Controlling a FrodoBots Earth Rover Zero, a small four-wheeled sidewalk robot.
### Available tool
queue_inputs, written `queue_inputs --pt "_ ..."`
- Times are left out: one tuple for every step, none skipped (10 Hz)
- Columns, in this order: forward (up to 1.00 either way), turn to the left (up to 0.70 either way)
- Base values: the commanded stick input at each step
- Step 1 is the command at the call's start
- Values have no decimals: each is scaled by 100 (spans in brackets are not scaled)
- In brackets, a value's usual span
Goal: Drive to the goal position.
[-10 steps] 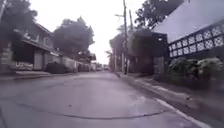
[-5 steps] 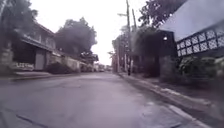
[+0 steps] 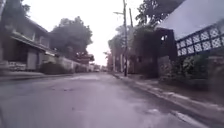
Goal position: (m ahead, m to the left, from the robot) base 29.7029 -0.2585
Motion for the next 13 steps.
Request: queue_inputs --pt "70 0" --pt "70 -6" --pt "70 -35" --pt "70 -35" --pt "70 -22" --pt "70 -8" --pt "70 0" --pt "70 0" --pt "70 0" --pt "70 0" --pt "70 0" --pt "70 0" --pt "70 0"
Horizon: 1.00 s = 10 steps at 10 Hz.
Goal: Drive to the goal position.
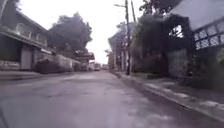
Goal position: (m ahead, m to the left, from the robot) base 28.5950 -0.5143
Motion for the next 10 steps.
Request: queue_inputs --pt "70 0" --pt "70 0" --pt "70 0" --pt "70 0" --pt "70 0" --pt "70 0" --pt "70 0" --pt "70 0" --pt "70 0" --pt "70 0"
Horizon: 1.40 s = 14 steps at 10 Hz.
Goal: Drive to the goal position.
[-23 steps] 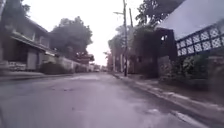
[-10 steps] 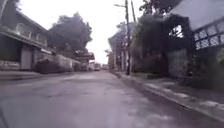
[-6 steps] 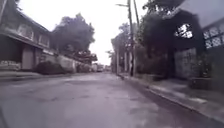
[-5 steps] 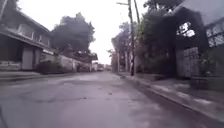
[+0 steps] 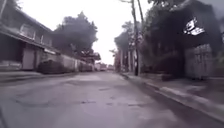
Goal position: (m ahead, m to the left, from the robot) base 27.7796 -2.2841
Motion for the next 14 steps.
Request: queue_inputs --pt "70 0" --pt "70 0" --pt "70 0" --pt "70 0" --pt "70 0" --pt "70 0" --pt "70 0" --pt "70 0" --pt "70 0" --pt "70 0" --pt "70 0" --pt "70 0" --pt "70 0" --pt "70 0"
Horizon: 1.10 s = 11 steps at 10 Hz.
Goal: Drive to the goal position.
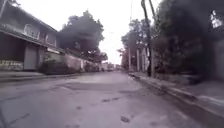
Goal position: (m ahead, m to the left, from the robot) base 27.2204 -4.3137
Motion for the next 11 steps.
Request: queue_inputs --pt "70 0" --pt "70 0" --pt "70 0" --pt "70 0" --pt "70 0" --pt "70 -35" --pt "70 -35" --pt "70 -35" --pt "70 -35" --pt "70 -35" --pt "70 -35"
